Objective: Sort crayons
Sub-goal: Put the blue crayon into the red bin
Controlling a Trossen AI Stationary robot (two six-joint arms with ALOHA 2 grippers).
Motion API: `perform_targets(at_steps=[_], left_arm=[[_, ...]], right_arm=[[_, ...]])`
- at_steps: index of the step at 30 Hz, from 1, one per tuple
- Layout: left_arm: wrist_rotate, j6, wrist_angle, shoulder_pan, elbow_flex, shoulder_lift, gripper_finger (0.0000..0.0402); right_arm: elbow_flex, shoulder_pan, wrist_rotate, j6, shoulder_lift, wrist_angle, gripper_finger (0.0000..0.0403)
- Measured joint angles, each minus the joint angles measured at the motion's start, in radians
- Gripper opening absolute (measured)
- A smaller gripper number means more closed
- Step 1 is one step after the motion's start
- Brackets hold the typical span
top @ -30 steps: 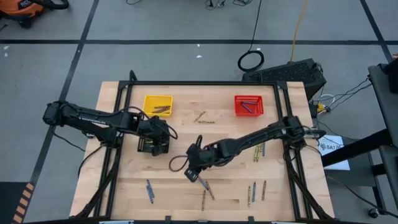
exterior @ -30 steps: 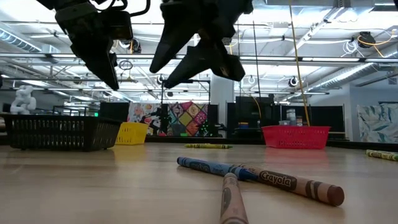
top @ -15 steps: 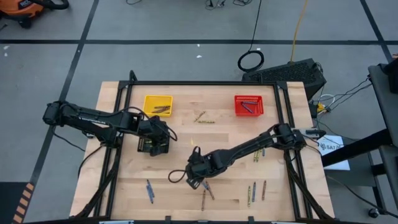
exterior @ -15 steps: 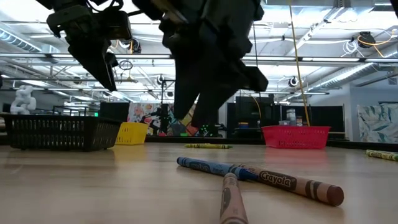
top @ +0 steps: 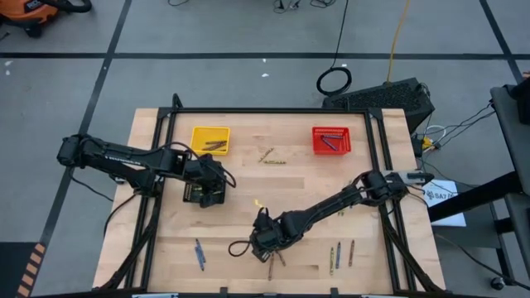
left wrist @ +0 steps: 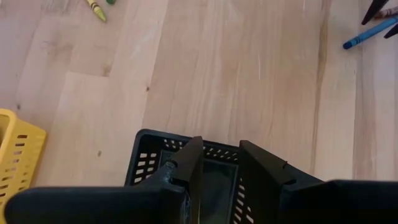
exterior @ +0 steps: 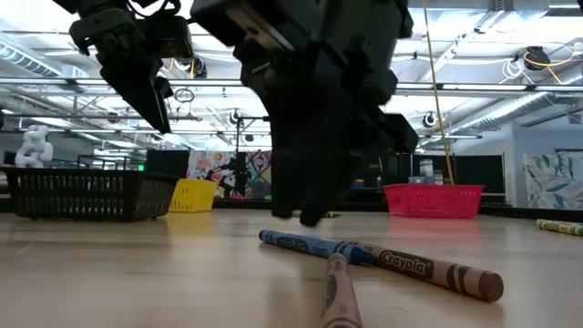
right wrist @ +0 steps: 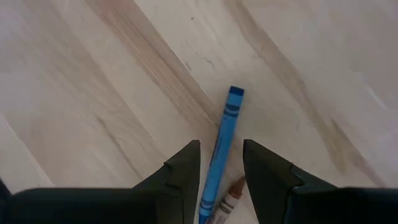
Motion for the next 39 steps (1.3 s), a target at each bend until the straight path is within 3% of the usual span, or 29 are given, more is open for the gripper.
perform_targets(at_steps=[6,22,33,39], left_arm=[[0.000,-0.001,0.000,0.000,0.000,0.000,0.0102],[0.000,-0.006,0.007,0.000,-0.001,0.000,0.0102],[0.001,-0.006,0.007,0.000,-0.001,0.000,0.0102],[0.001,-0.006,0.007,0.000,-0.001,0.000,0.0102]], right_arm=[[0.000,0.008,0.051,0.011,-0.002,-0.007,0.0109],[0.003,0.008,0.052,-0.007,0.048,-0.005,0.0107],[0.002,-0.009,0.100,-0.040,0.060,-0.006,0.0014],[0.002,-0.020,0.112,-0.042,0.061,-0.003,0.0008]])
